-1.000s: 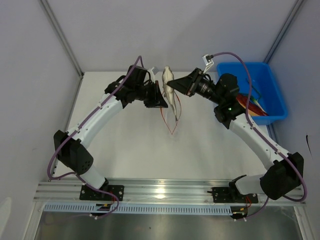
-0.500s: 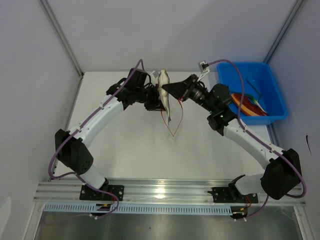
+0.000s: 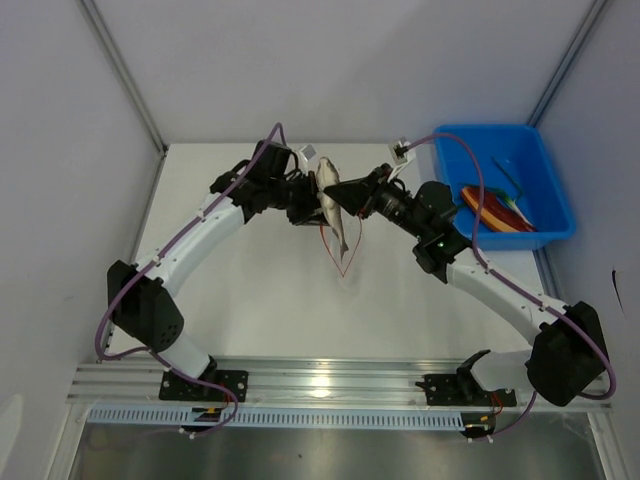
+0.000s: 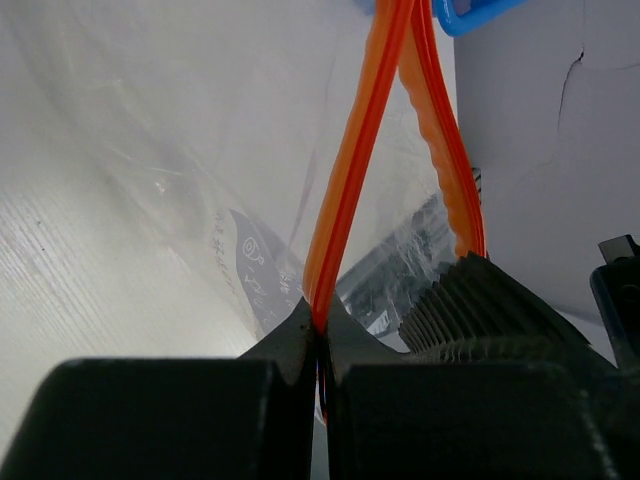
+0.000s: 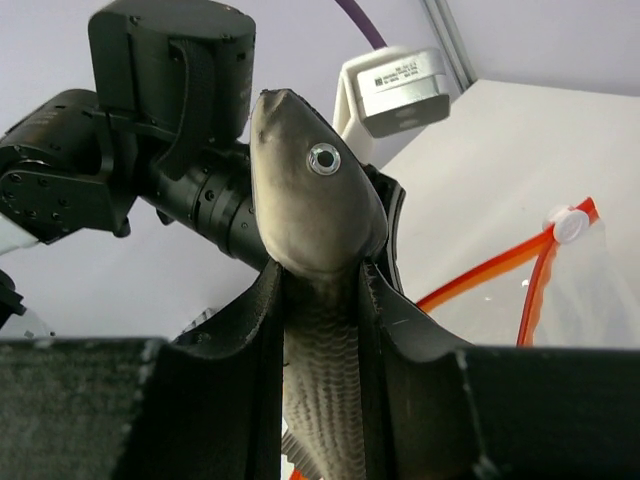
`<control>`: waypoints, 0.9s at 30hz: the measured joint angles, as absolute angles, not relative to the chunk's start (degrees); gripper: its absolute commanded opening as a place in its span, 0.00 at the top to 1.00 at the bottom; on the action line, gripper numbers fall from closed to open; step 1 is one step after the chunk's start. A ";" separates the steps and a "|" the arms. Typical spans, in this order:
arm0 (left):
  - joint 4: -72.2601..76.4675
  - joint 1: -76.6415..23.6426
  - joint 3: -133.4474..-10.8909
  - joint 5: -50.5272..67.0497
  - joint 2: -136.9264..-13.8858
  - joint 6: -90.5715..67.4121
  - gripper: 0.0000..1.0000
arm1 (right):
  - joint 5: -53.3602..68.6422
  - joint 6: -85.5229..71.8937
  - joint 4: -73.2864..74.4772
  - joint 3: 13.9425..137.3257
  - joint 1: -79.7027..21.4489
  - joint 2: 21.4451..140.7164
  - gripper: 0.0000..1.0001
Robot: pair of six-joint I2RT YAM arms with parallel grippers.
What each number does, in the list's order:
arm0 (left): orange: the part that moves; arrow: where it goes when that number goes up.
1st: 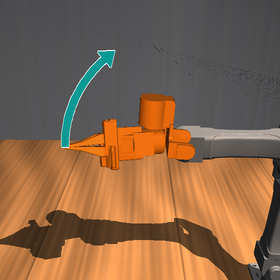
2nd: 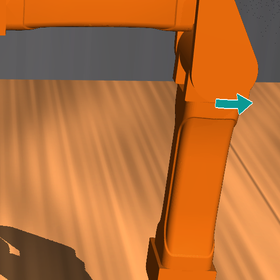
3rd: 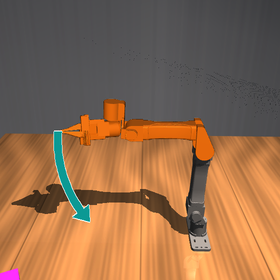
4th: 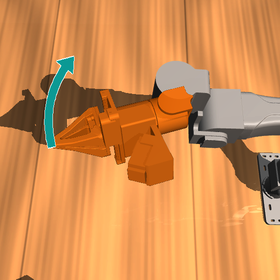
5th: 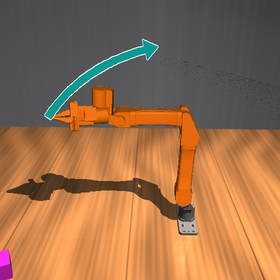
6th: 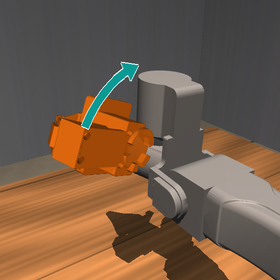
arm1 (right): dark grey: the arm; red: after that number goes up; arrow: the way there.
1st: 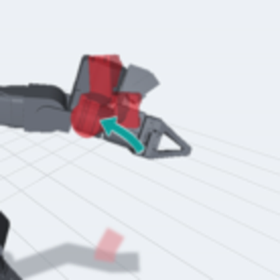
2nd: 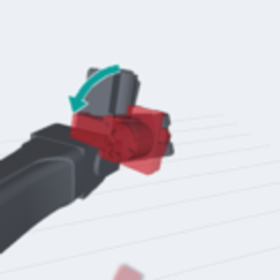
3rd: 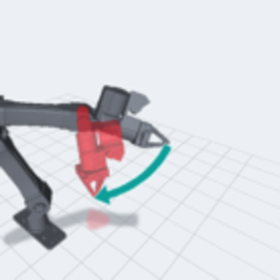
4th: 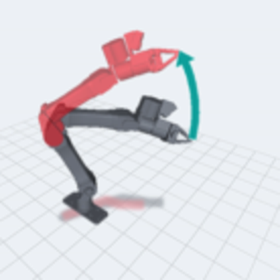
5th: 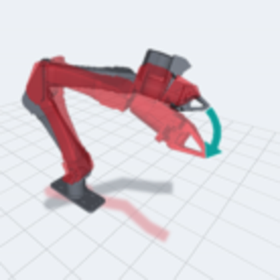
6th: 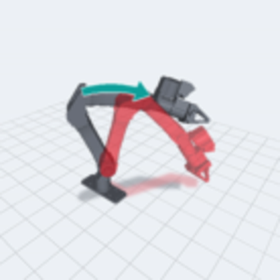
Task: Place the food in the zip-top bag and seal the zipper
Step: Place the fake fish in the zipper food storage bag.
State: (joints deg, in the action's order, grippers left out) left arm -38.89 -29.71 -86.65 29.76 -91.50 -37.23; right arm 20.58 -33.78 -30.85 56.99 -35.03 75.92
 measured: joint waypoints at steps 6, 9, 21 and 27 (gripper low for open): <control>-37.56 -29.21 -85.34 30.28 -90.83 -37.87 0.99 | 20.43 -33.56 -25.80 55.48 -35.03 73.45 1.00; -36.88 -29.06 -85.03 30.41 -90.52 -38.35 0.99 | 20.56 -34.76 -23.05 54.22 -35.03 71.99 1.00; -32.29 -29.06 -80.25 31.79 -88.44 -39.70 0.99 | 21.54 -44.36 -11.14 53.43 -31.97 71.44 1.00; -30.57 -29.06 -78.83 31.77 -87.00 -40.16 0.99 | 21.91 -48.31 -5.78 53.91 -30.20 73.78 0.97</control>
